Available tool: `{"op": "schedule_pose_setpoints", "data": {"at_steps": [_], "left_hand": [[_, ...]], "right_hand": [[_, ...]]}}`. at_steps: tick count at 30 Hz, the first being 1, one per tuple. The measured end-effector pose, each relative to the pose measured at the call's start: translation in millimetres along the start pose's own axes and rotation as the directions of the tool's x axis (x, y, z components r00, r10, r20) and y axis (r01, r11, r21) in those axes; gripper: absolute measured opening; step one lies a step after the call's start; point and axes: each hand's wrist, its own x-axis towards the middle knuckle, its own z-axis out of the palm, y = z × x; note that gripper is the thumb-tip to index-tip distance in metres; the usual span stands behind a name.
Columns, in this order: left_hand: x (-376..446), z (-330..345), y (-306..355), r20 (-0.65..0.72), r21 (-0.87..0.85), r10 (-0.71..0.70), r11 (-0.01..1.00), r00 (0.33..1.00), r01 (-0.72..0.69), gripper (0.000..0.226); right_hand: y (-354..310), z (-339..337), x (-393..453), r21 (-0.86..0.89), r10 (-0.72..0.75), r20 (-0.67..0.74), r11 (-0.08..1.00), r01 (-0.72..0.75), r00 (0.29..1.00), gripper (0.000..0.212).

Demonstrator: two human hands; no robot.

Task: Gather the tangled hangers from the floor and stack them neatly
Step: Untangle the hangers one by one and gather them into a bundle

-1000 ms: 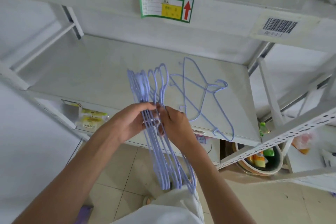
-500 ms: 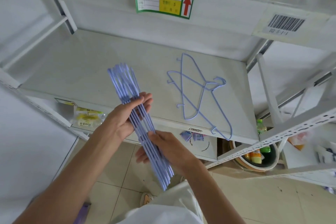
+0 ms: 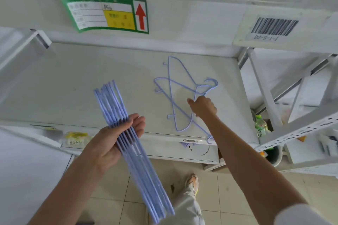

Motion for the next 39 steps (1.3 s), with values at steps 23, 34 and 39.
{"op": "schedule_pose_setpoints", "data": {"at_steps": [23,34,39], "left_hand": [[18,73,2,0.049,-0.081,0.051,0.996,0.998,-0.047,0.021],[30,83,-1,0.005,-0.134,0.060,0.989,0.998,-0.059,0.022],[22,81,-5,-0.010,-0.152,0.060,0.987,0.998,-0.061,0.021]], "right_hand": [[135,-42,8,-0.226,-0.425,-0.086,0.889,0.398,0.901,0.026],[73,-38,30,-0.182,-0.215,0.028,0.959,0.217,0.976,0.032],[55,-36,21,0.400,-0.124,0.277,0.917,0.003,0.953,0.020]]}}
